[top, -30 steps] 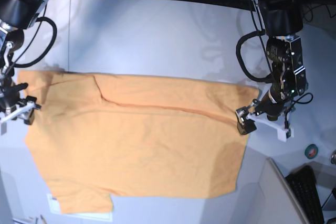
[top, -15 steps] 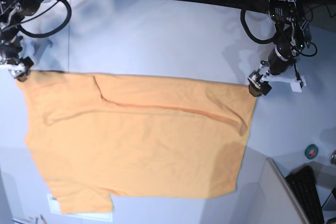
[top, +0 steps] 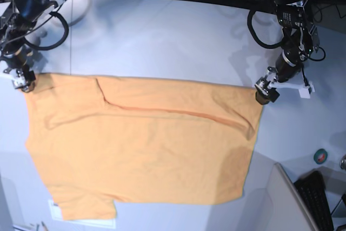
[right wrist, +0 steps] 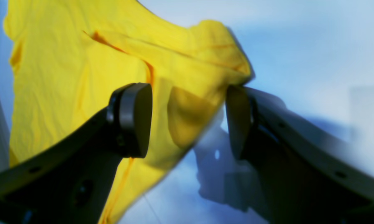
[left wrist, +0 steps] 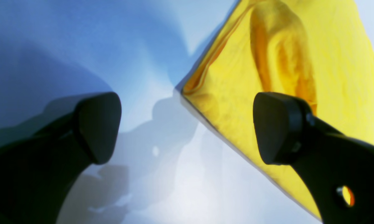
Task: Layout the t-shirt on the table in an organized manner, then fold the t-shirt properly
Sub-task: 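Release and regrasp the shirt's shoulder corners with both grippers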
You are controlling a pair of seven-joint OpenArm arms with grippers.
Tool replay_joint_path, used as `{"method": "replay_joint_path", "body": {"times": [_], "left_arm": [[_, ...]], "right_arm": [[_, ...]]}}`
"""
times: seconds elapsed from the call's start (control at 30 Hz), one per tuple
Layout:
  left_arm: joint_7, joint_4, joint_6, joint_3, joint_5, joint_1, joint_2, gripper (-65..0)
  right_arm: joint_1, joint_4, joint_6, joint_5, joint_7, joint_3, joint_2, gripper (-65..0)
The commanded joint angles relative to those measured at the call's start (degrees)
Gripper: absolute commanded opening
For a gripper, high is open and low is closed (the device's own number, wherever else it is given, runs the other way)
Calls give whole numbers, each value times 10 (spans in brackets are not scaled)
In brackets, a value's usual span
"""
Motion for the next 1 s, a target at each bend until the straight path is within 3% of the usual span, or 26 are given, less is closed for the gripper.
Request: {"method": "replay_joint_path", "body": {"times": [0.0,0.43,0.83,0.97], "left_arm": [[8,3,3,0,2,-8,-4,-5],[7,-84,4,44,2,-80,-6,-5],[-19,-89,4,44,2,-81,-5,-10],[-20,-90,4,44,2,-81,-5,-153]], "right_arm": [[0,-14,-16,-22,-24,-1,2,-287],[4,-28,-16,-22,-24,-1,6,-288],[-10,-11,-17,-24,-6,30,7,-288],[-11,-22,-17,-25,9,30,20,-288]]}}
